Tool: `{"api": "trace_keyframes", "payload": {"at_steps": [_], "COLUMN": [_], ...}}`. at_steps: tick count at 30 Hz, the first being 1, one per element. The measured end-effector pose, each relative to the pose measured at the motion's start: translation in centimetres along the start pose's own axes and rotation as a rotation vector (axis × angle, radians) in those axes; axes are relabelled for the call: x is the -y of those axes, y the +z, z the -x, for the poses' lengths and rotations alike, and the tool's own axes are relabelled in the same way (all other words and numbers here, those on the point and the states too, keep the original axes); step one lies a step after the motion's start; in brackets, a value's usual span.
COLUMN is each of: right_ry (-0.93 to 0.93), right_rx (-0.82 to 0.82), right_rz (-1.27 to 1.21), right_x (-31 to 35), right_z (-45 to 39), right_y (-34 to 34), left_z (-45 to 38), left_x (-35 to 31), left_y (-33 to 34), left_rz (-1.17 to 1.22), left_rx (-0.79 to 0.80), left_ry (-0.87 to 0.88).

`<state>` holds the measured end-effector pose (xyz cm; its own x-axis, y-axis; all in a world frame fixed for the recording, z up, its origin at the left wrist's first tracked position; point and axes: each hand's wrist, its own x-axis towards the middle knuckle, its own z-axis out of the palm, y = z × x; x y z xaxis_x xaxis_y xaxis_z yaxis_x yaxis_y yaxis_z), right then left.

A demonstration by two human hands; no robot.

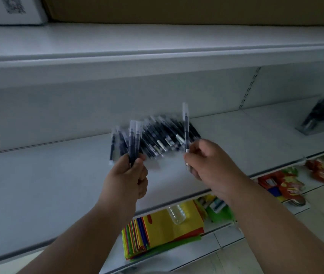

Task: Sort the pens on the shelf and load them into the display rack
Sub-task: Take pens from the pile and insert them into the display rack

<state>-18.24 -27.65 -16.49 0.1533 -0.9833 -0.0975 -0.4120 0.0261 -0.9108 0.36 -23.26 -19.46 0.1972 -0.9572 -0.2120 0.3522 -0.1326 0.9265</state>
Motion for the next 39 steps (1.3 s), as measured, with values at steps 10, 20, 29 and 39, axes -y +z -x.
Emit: {"api": "trace_keyframes", "payload": {"at_steps": [10,20,29,39], "right_ry": [-0.224,-0.2,-0.286,-0.212], "right_rx": [-0.397,-0.669,-0.708,-0.727], "right_rz": [-0.042,0.174,0.085,0.2], "right_x": [-4.4,-12.4,-17.2,-18.8], "right_z": [7.7,13.0,6.9,-1.9], "right_y": [-15.4,-34.0,-41.9,-51.9], "left_z": [2.6,6.8,2.7,-2.3], "left_x": [5.3,12.5,14.6,15.0], "left_y": [15.7,36.0,44.2,52.4], "left_rz": [-0.007,-0.012,-0.022,-0.091], "left_rx": [0.211,0.354,0.327,0.352], "left_ry": [-0.142,-0.24,-0.213,-0.03]}}
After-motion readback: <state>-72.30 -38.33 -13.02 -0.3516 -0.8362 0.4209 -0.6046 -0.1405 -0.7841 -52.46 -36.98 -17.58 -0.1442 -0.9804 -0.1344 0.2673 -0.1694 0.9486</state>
